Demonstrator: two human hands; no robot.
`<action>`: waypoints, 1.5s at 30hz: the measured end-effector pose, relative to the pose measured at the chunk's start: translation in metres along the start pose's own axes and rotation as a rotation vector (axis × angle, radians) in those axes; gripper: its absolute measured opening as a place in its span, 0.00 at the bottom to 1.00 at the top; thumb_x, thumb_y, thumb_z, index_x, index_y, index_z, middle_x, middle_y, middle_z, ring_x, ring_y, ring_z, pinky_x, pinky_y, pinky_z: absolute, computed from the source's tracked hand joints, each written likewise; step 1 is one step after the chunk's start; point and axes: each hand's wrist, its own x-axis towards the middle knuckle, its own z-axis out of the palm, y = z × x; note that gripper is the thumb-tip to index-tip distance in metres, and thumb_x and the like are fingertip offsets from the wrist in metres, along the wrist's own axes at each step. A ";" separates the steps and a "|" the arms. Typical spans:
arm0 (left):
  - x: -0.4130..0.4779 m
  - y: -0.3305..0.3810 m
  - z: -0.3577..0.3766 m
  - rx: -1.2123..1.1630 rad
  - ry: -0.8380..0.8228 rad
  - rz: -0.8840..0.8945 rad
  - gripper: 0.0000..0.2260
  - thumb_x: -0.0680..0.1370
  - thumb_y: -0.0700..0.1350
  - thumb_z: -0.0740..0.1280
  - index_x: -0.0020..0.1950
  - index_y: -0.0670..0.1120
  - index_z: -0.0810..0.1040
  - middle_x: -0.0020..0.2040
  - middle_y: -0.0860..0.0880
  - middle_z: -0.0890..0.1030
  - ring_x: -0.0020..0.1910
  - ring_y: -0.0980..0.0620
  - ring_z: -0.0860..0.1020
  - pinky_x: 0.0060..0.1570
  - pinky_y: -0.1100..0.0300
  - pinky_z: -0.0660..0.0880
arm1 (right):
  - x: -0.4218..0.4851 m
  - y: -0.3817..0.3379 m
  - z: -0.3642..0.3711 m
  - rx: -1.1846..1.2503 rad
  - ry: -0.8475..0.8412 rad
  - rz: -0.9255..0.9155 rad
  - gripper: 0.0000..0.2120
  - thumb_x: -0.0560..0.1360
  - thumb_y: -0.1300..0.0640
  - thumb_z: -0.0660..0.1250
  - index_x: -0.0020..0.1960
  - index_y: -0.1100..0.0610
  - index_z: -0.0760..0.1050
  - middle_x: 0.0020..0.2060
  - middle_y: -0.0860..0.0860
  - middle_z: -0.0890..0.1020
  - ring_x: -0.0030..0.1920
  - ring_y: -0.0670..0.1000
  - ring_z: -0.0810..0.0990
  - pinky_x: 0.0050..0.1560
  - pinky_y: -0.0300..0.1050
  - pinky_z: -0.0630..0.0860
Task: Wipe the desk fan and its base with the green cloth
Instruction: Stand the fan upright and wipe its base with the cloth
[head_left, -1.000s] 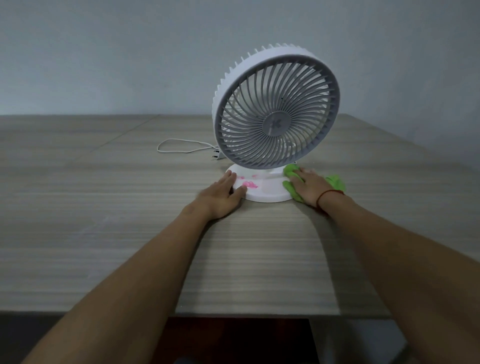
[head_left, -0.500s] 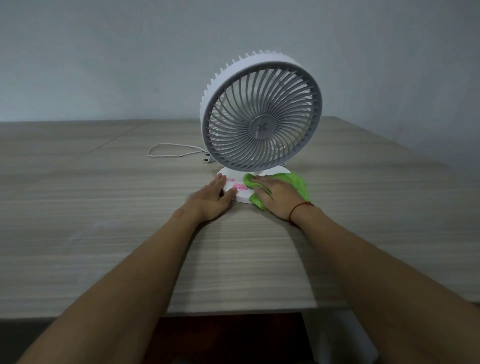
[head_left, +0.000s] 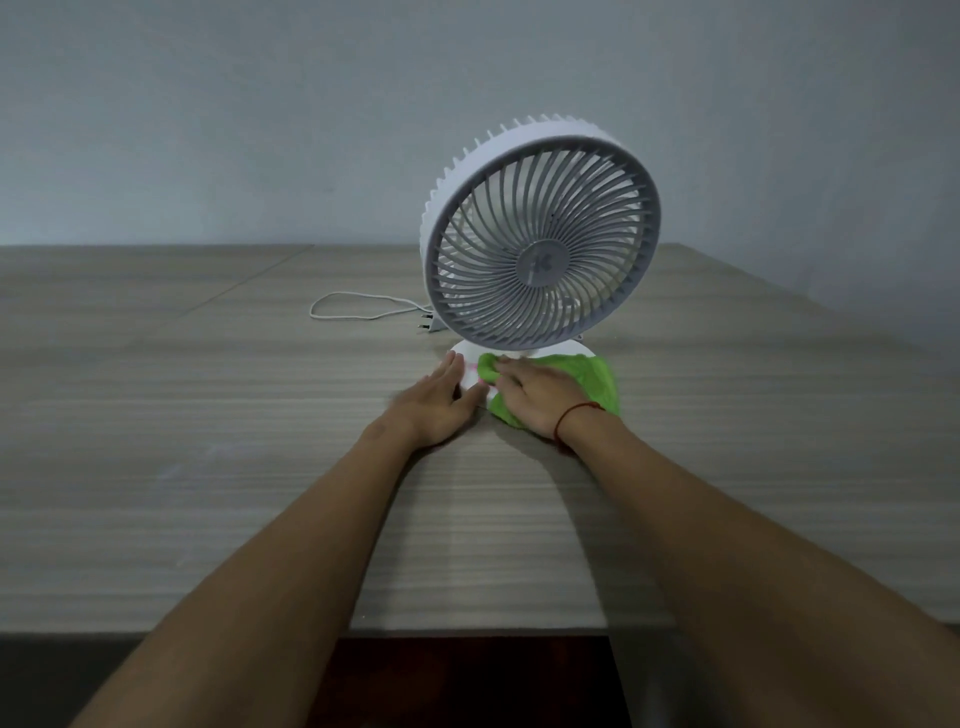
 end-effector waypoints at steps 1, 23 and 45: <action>-0.001 0.001 0.000 -0.022 0.003 0.000 0.33 0.79 0.61 0.51 0.78 0.47 0.46 0.80 0.49 0.47 0.78 0.52 0.50 0.75 0.57 0.49 | -0.002 0.000 -0.002 0.066 -0.018 -0.013 0.23 0.80 0.50 0.49 0.74 0.51 0.61 0.76 0.52 0.61 0.76 0.53 0.59 0.74 0.47 0.55; 0.007 0.110 0.034 0.202 0.162 0.117 0.27 0.80 0.58 0.52 0.66 0.38 0.72 0.67 0.38 0.74 0.66 0.41 0.72 0.65 0.51 0.67 | -0.023 0.077 -0.029 0.386 0.304 0.211 0.20 0.77 0.67 0.53 0.65 0.62 0.74 0.65 0.59 0.76 0.67 0.56 0.72 0.69 0.43 0.65; 0.003 0.050 -0.009 0.383 0.088 -0.139 0.27 0.80 0.56 0.47 0.70 0.41 0.67 0.73 0.42 0.68 0.73 0.44 0.65 0.71 0.48 0.60 | -0.010 0.056 -0.015 0.216 0.166 0.118 0.19 0.79 0.54 0.56 0.66 0.58 0.72 0.67 0.59 0.74 0.68 0.59 0.70 0.68 0.50 0.68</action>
